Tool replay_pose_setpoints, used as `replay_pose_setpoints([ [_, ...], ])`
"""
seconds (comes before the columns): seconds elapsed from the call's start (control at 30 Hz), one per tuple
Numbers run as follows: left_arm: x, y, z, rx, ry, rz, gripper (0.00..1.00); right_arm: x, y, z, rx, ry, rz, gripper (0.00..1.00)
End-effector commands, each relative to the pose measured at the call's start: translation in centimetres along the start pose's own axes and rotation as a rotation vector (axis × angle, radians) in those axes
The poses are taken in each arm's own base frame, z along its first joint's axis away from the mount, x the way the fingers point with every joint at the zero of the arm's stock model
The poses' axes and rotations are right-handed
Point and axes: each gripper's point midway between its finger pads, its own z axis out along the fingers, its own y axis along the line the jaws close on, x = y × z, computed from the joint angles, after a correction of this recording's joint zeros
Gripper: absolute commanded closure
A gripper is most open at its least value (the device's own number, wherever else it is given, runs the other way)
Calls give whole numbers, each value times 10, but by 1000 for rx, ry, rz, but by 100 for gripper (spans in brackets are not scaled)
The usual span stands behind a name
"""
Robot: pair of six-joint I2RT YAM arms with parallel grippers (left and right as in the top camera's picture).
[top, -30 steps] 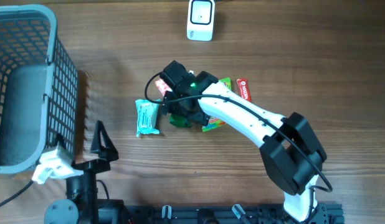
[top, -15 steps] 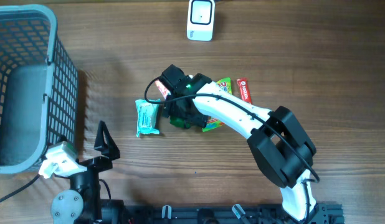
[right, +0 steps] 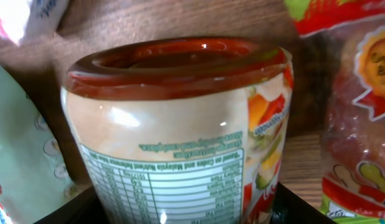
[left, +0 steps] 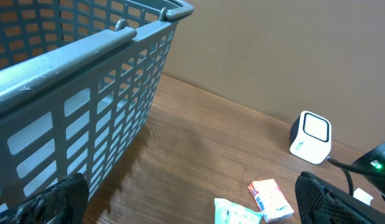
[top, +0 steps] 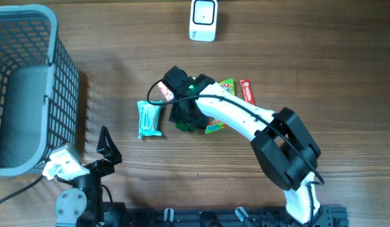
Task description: Scan the item barcode
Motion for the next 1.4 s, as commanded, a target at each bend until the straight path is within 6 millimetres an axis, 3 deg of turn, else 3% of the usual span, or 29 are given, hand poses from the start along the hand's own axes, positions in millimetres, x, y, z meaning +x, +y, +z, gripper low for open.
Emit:
replay_pose_setpoints([
  [0.0, 1, 3, 1, -17, -5, -5, 0, 23, 5, 6, -39, 127, -51, 41],
  [0.13, 1, 3, 1, -17, -5, -5, 0, 44, 13, -6, -127, 267, -92, 41],
  [0.23, 1, 3, 1, -17, -5, -5, 0, 60, 11, -16, -153, 373, -66, 48],
  [0.57, 2, 4, 1, -19, 2, -3, 0, 104, 22, -59, -365, 717, -70, 47],
  [0.73, 20, 10, 0, -45, 74, 20, 0, 111, 16, -65, -352, 765, -55, 42],
  [1.07, 85, 39, -17, -143, 349, 109, 0, 120, -10, -64, -206, 786, -7, 34],
  [1.37, 85, 38, -16, -143, 349, 109, 0, 127, -17, -68, -167, 818, 18, 25],
])
